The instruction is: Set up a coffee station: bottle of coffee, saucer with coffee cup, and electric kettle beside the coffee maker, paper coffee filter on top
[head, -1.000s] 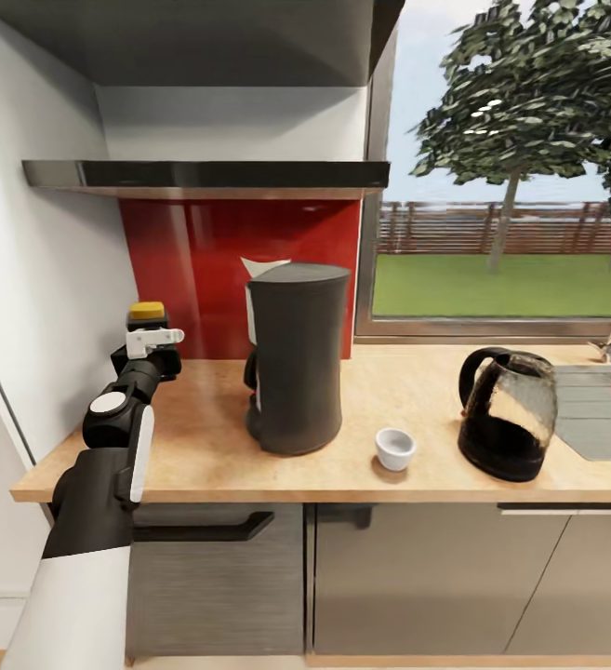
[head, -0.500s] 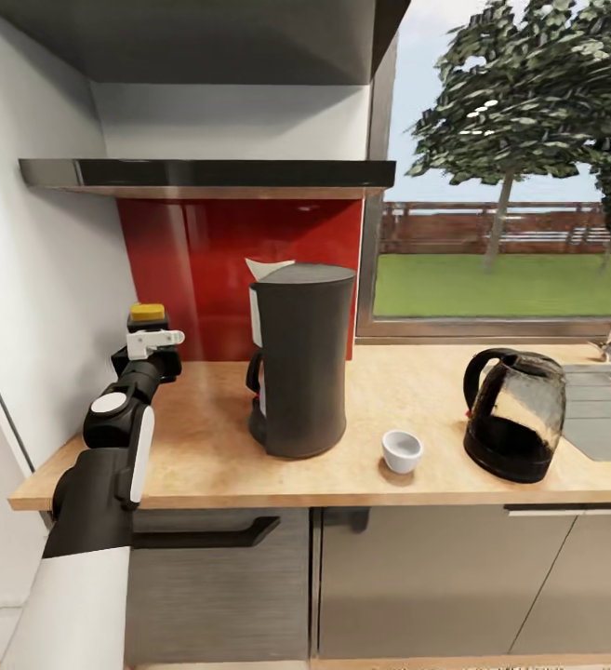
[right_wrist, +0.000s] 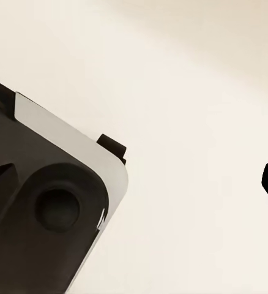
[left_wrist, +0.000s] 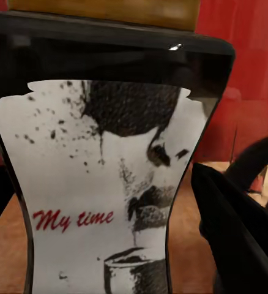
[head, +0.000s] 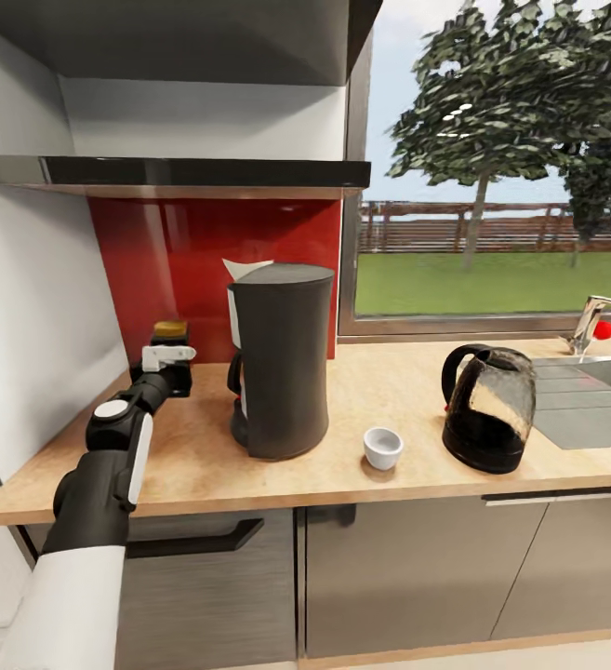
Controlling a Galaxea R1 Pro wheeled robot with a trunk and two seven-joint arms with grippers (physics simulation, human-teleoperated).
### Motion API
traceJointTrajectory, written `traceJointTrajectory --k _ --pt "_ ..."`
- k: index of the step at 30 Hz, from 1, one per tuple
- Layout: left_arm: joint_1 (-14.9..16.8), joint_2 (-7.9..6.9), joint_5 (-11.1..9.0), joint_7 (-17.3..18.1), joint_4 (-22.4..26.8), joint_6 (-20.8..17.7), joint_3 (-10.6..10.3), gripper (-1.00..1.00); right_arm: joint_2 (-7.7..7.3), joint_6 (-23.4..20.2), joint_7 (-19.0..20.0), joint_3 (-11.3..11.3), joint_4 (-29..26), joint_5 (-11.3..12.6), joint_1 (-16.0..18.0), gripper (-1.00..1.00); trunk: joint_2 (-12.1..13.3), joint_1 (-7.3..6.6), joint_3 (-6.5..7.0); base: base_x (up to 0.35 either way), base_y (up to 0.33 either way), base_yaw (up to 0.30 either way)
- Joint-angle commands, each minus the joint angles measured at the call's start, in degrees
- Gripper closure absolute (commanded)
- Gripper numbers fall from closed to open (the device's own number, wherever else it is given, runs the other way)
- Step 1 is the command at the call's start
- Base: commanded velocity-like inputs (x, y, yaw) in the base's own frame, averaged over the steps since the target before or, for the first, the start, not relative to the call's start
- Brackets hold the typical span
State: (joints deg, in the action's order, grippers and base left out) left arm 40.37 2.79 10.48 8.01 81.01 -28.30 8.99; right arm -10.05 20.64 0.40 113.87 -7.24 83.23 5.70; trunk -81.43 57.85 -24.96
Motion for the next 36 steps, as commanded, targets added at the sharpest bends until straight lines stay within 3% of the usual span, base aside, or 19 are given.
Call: traceJointTrajectory --k 1,5,15,16,19,36 --pt "0.06 -0.32 0.23 0.64 -0.43 -0.22 0.17 1.0 -0.05 0.19 0.04 0.39 -0.15 0.61 0.06 -1.0 -0.05 0.0 -0.06 0.0 0.0 -0.004" --pt "0.06 -1.26 0.23 0.83 -1.32 -0.18 0.23 1.0 -0.05 0.19 0.04 0.39 -0.15 0.61 0.09 -1.0 -0.05 0.0 -0.06 0.07 0.061 -0.001" --pt "0.06 -1.38 0.12 3.81 -3.44 -0.09 0.32 1.0 -0.05 0.19 0.04 0.39 -0.06 0.61 0.04 -1.0 -0.05 0.0 -0.06 0.022 0.019 0.0" --pt "0.06 -1.37 0.14 6.38 -3.52 -0.09 0.79 1.0 -0.05 0.19 0.1 0.39 -0.06 0.61 0.05 -1.0 -0.05 0.0 -0.06 0.0 0.0 -0.105" --pt "0.06 -1.31 0.15 8.01 -3.54 -0.09 3.24 1.0 -0.05 0.19 0.08 0.39 -0.06 0.61 0.05 -1.0 -0.05 0.0 -0.06 0.0 0.0 -0.156" --pt "0.06 -1.3 0.07 8.64 -3.05 -0.09 4.1 1.0 -0.05 0.19 0.13 0.39 -0.06 0.61 0.08 -1.0 -0.05 0.0 -0.06 0.0 0.0 -0.09"
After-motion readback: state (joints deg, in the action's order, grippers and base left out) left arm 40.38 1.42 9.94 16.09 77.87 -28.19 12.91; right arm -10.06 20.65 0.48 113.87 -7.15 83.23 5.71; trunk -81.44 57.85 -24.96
